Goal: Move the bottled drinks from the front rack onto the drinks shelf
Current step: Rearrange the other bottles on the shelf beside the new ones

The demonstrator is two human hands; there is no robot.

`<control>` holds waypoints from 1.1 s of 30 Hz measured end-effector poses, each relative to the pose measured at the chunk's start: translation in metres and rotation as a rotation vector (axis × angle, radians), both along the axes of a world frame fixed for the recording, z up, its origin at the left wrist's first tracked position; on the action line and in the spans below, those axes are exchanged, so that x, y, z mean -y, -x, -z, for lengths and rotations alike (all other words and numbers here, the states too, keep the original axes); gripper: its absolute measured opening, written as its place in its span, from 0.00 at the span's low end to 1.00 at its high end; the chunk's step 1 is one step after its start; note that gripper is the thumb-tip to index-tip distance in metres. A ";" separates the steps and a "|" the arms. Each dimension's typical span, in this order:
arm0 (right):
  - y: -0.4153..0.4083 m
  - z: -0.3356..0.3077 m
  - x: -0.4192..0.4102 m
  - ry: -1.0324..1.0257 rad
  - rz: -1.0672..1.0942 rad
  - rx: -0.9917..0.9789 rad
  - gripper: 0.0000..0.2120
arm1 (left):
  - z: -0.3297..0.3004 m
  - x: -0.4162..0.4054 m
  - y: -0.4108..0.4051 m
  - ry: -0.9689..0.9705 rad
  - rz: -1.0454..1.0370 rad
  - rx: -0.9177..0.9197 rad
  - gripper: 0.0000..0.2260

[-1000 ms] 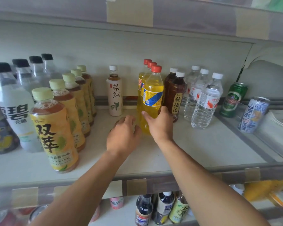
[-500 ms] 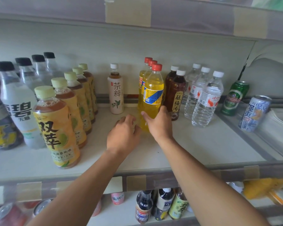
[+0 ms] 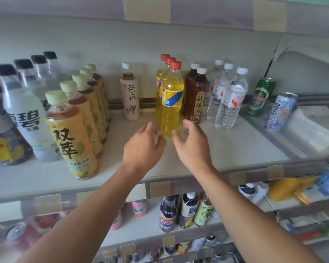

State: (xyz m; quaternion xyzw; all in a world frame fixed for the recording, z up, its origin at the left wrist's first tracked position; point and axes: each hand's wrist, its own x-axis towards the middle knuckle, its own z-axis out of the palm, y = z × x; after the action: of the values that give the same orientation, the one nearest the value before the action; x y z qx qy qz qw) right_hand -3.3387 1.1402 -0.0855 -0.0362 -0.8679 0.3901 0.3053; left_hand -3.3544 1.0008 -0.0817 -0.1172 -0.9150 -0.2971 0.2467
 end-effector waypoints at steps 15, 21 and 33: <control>-0.174 0.048 0.022 -0.238 0.176 0.052 0.17 | 0.044 0.015 -0.111 0.028 0.486 -0.180 0.12; -0.226 0.115 0.011 -0.253 0.189 0.194 0.17 | 0.109 0.011 -0.147 0.131 0.574 -0.038 0.14; -0.310 0.357 -0.020 -0.127 0.240 0.807 0.17 | 0.341 -0.009 -0.206 0.287 0.615 0.368 0.10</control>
State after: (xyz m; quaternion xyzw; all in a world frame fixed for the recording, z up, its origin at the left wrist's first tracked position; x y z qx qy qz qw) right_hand -3.0283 1.1606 -0.4427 -0.2677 -0.9298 0.2521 -0.0139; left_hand -3.1480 1.0097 -0.4225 -0.3643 -0.8983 -0.2420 -0.0414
